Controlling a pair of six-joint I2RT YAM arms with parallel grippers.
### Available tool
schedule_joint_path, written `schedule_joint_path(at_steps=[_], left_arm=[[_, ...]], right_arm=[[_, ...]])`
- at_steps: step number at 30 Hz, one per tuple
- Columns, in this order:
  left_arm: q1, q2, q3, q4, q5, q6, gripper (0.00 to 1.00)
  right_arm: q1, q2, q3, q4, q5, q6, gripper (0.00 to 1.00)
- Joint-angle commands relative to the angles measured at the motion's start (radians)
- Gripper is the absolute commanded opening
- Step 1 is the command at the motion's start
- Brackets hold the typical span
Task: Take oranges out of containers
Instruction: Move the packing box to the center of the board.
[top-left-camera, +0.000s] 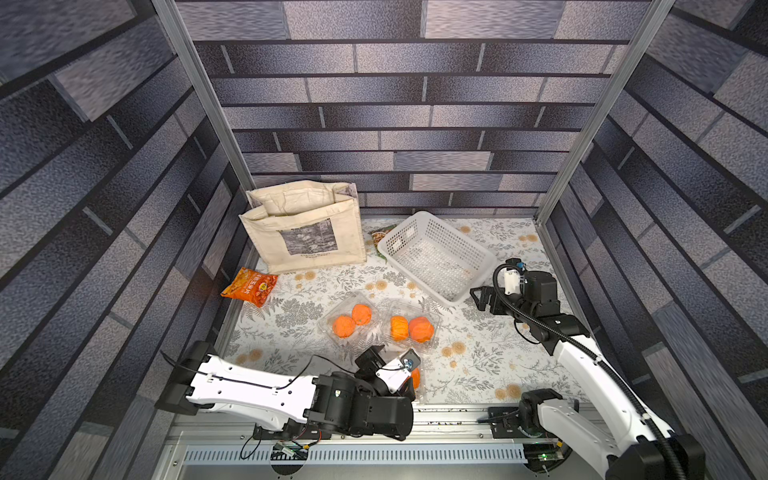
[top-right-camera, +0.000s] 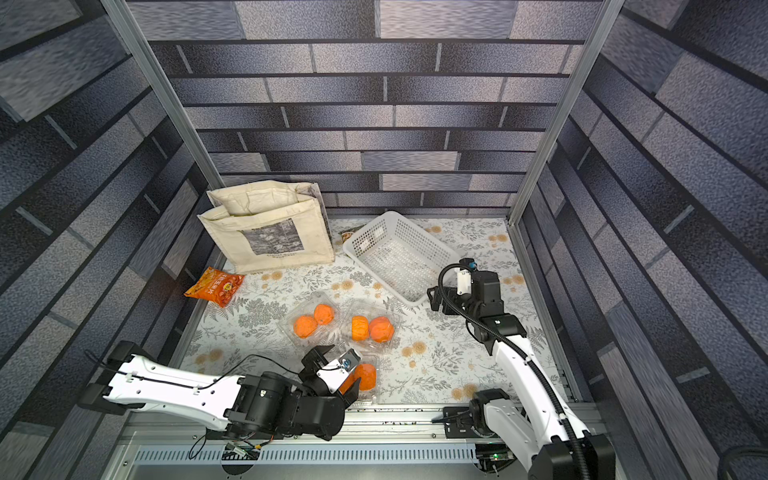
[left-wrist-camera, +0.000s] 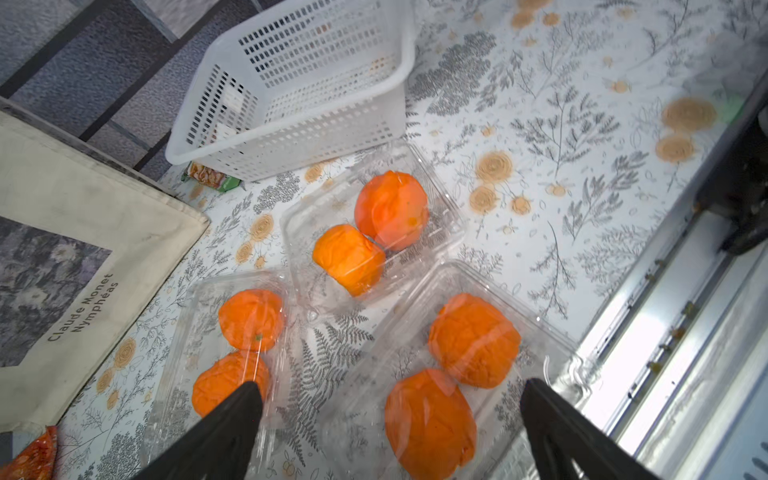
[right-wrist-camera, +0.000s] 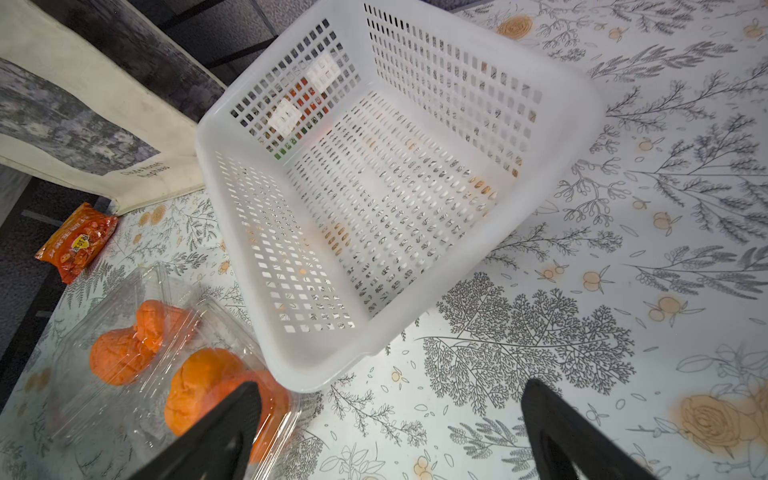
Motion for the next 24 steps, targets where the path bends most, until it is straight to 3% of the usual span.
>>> schedule_joint_path(at_steps=[1,5,8,12,24], left_arm=[[-0.035,0.027,0.012,-0.043,0.019,-0.052,1.00],[-0.096,0.015,-0.005,0.017,0.015,-0.033,1.00],[-0.112,-0.014,-0.074,0.106,0.087,-0.006,1.00],[-0.118,-0.009,-0.107,0.053,0.098,-0.068,1.00],[-0.044,0.107,-0.068,0.017,0.202,-0.064,1.00]], right_arm=[[0.008,0.018,0.016,-0.038,-0.025,0.014,1.00],[0.008,0.044,0.020,-0.051,-0.024,0.010,1.00],[0.007,0.054,0.024,-0.060,-0.025,0.007,1.00],[0.006,0.048,0.027,-0.064,-0.021,0.008,1.00],[0.007,0.052,0.038,-0.066,-0.004,0.009,1.00]])
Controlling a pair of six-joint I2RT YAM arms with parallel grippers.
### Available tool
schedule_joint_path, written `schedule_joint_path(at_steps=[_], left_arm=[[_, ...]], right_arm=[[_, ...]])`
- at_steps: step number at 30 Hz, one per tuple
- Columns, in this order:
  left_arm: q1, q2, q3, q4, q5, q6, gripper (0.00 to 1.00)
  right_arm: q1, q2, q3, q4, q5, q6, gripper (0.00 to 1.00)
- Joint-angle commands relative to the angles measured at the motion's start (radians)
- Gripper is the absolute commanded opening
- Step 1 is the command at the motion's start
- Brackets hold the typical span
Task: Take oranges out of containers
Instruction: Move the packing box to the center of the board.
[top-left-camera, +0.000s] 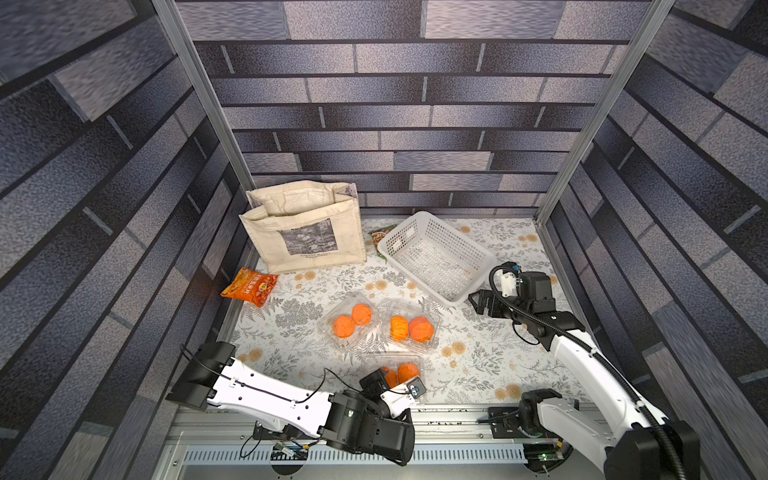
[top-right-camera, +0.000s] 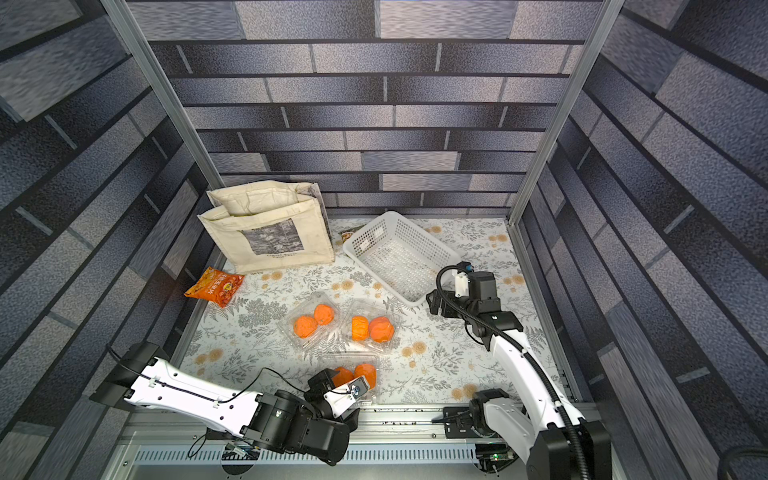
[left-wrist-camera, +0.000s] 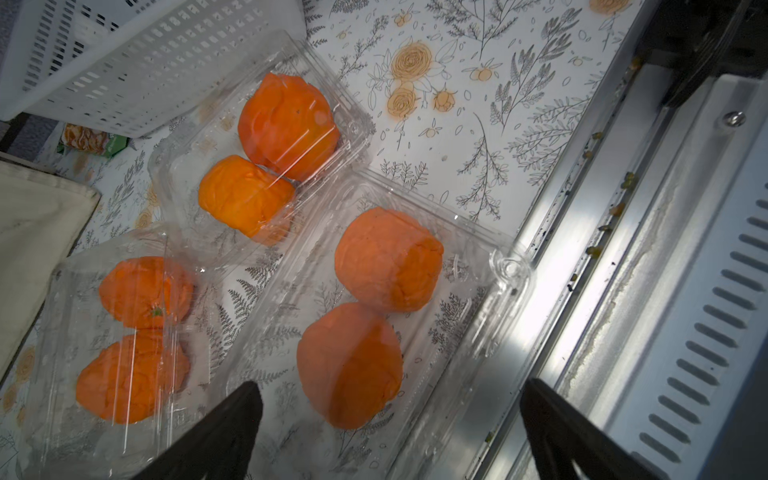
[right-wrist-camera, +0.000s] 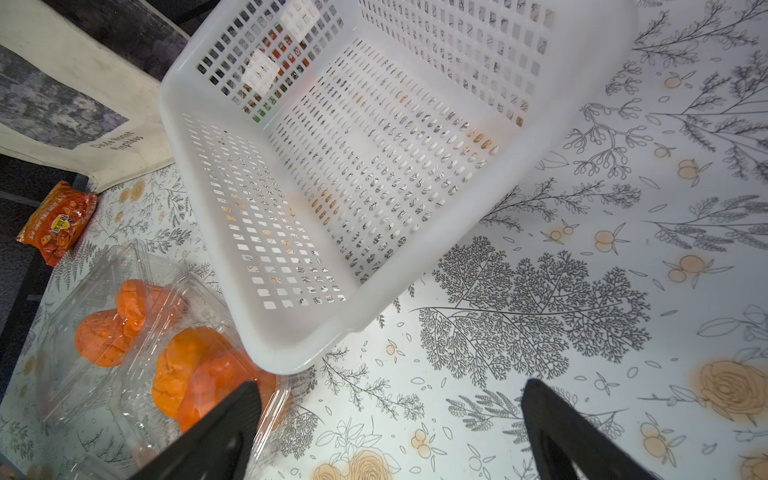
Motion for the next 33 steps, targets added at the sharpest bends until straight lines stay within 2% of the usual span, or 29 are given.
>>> schedule_joint_path(at_steps=[1,7,10,14,19,23,28,33], left_arm=[[0.031,0.045,0.035,-0.052,0.048,-0.028,1.00],[0.139,0.107,0.055,-0.082,0.107,-0.049,1.00],[0.222,0.114,0.059,-0.109,0.123,-0.062,1.00],[0.290,0.096,0.079,-0.166,0.040,-0.044,1.00],[0.415,0.033,0.062,-0.138,0.060,0.002,1.00],[0.442,-0.040,0.056,-0.125,0.019,-0.009,1.00],[0.525,-0.113,0.047,-0.128,0.047,-0.027,1.00],[0.551,-0.148,0.061,-0.185,0.072,-0.114,1.00]], right_arm=[[0.008,0.002,0.032,-0.020,0.006,0.006,1.00],[0.007,0.012,0.035,-0.015,0.006,0.009,1.00],[0.007,0.014,0.030,-0.012,0.006,0.009,1.00],[0.007,0.009,0.029,-0.017,0.010,0.003,1.00],[0.008,-0.004,0.021,-0.017,-0.009,0.004,1.00],[0.007,-0.021,0.000,-0.008,-0.032,0.021,1.00],[0.010,-0.023,-0.025,0.014,-0.083,0.060,1.00],[0.087,-0.067,-0.033,0.016,-0.107,0.077,0.98]])
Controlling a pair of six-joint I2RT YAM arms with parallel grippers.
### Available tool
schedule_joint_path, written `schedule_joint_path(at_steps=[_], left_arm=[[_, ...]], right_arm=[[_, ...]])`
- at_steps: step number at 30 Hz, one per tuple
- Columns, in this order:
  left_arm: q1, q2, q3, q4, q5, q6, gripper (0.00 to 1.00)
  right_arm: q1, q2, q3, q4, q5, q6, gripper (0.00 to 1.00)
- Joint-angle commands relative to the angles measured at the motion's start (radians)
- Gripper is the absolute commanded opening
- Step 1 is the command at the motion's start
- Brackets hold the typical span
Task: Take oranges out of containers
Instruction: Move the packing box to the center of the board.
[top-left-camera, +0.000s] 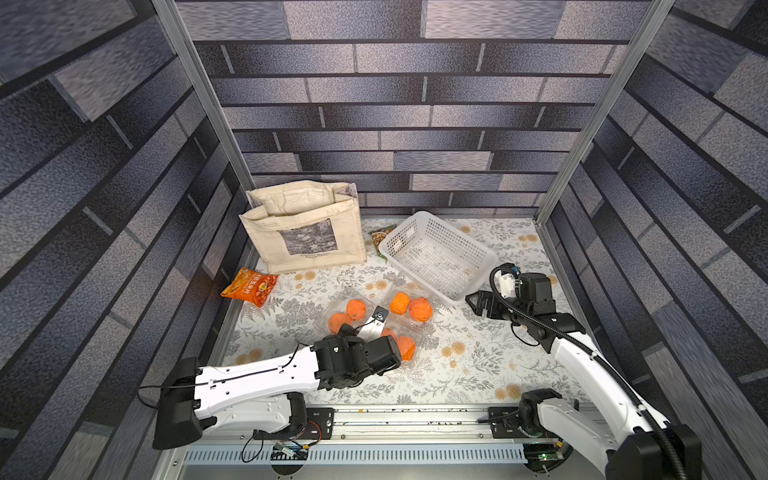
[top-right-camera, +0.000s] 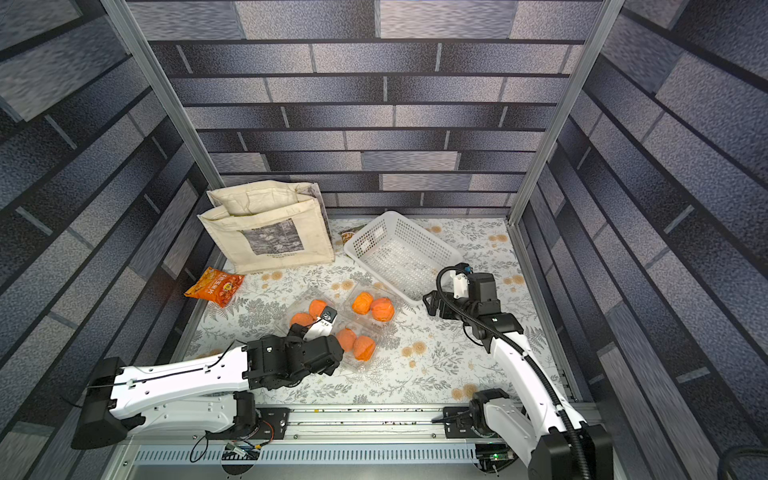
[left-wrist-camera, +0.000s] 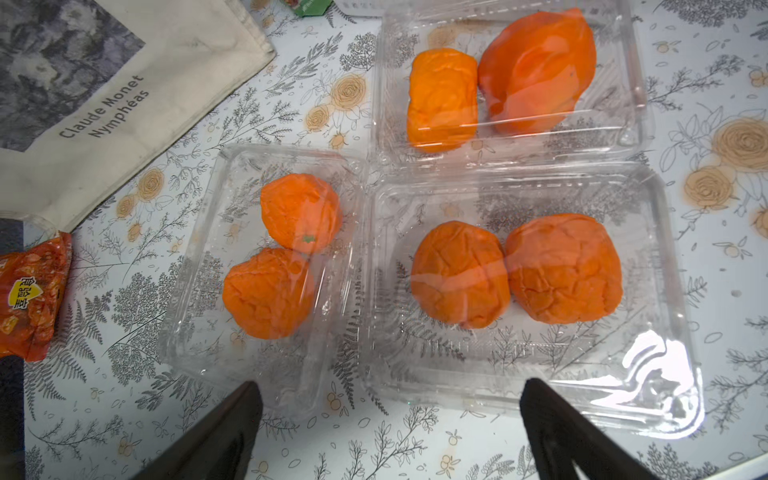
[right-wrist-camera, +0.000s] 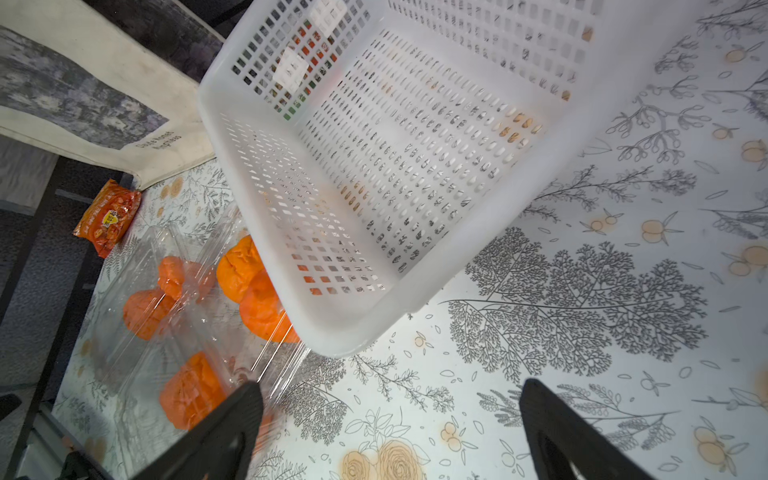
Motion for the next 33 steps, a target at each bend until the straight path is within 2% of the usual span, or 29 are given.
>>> schedule_joint_path(at_steps=[1,7,13,19,28,33], left_arm=[[0.006,-0.026,0.004,-0.069,0.034,-0.099,1.00],[-0.014,-0.057,-0.035,-0.119,0.123,-0.298,1.00],[0.005,-0.104,-0.090,-0.056,0.124,-0.324,1.00],[0.067,-0.068,-0.090,0.001,0.158,-0.276,1.00],[0.093,-0.039,-0.131,0.078,0.221,-0.281,1.00],[0.122,-0.039,-0.158,0.143,0.246,-0.251,0.98]], right_arm=[[0.069,-0.049,-0.013,0.007,-0.037,0.034,0.98],[0.280,-0.038,0.030,0.005,0.033,0.081,0.91],[0.450,0.118,0.104,0.057,0.074,0.063,0.87],[0.514,0.269,0.145,0.118,0.076,0.067,0.82],[0.570,0.362,0.150,0.177,0.073,0.084,0.75],[0.576,0.354,0.128,0.197,0.076,0.091,0.72]])
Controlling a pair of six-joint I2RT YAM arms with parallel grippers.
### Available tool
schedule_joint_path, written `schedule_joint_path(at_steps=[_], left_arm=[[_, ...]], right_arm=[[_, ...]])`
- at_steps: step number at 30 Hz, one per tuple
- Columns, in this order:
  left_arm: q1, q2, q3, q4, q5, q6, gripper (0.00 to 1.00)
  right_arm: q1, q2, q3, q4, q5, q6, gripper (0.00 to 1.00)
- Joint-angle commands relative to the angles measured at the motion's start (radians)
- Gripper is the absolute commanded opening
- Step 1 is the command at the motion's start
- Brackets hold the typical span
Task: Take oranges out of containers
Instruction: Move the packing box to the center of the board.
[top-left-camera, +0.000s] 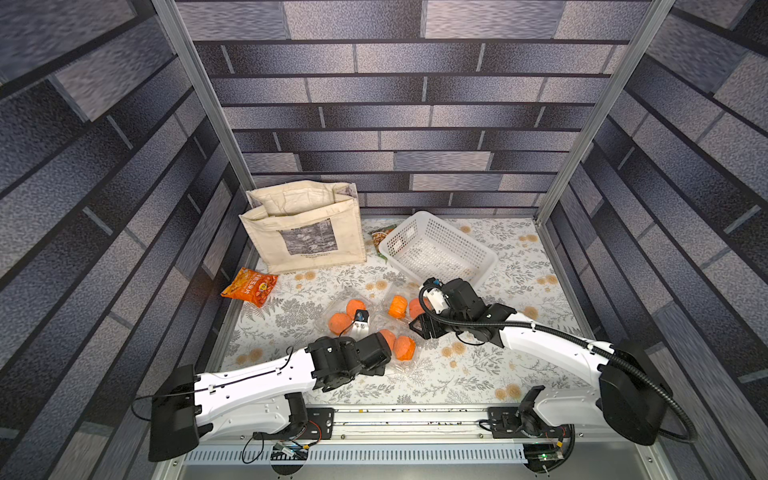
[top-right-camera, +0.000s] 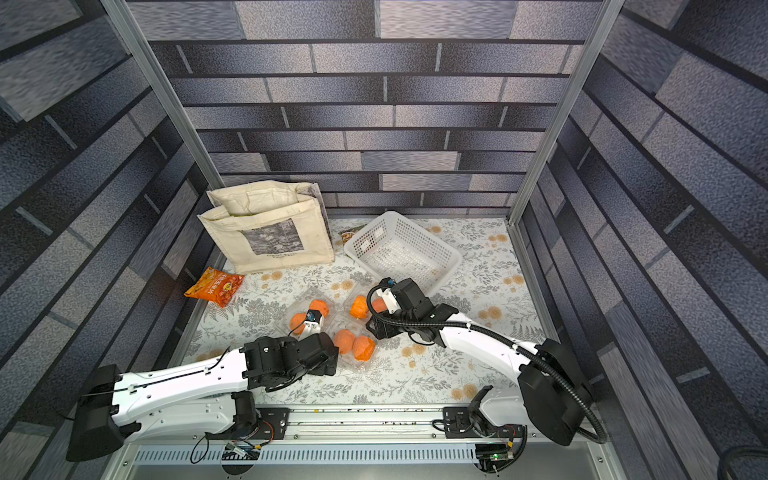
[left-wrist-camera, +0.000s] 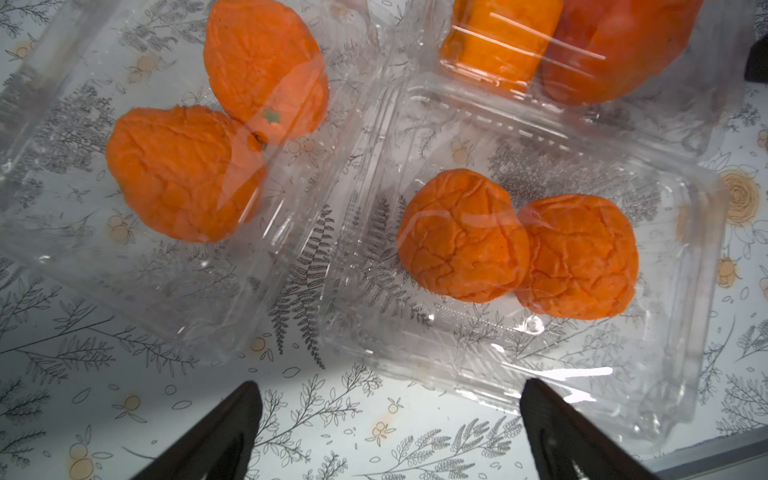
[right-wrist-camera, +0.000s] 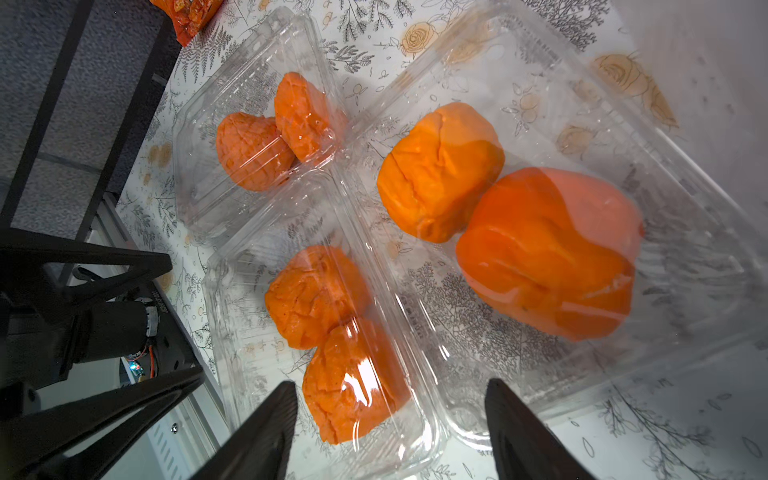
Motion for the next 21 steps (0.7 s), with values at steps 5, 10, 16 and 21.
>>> schedule_joint_path(at_steps=[5,10,16,21], left_arm=[[0.073,0.044,-0.027,0.121,0.093,0.110,0.96],[0.118,0.137,0.014,0.145,0.143,0.192,0.96],[0.152,0.230,0.068,0.186,0.172,0.271,1.00],[0.197,0.295,0.118,0.257,0.175,0.374,1.00]], right_arm=[[0.013,-0.028,-0.026,0.031,0.002,0.015,0.72],[0.013,-0.045,-0.066,0.026,0.030,0.029,0.72],[0.013,-0.066,-0.099,0.037,0.050,0.052,0.71],[0.013,-0.087,-0.127,0.033,0.057,0.064,0.70]])
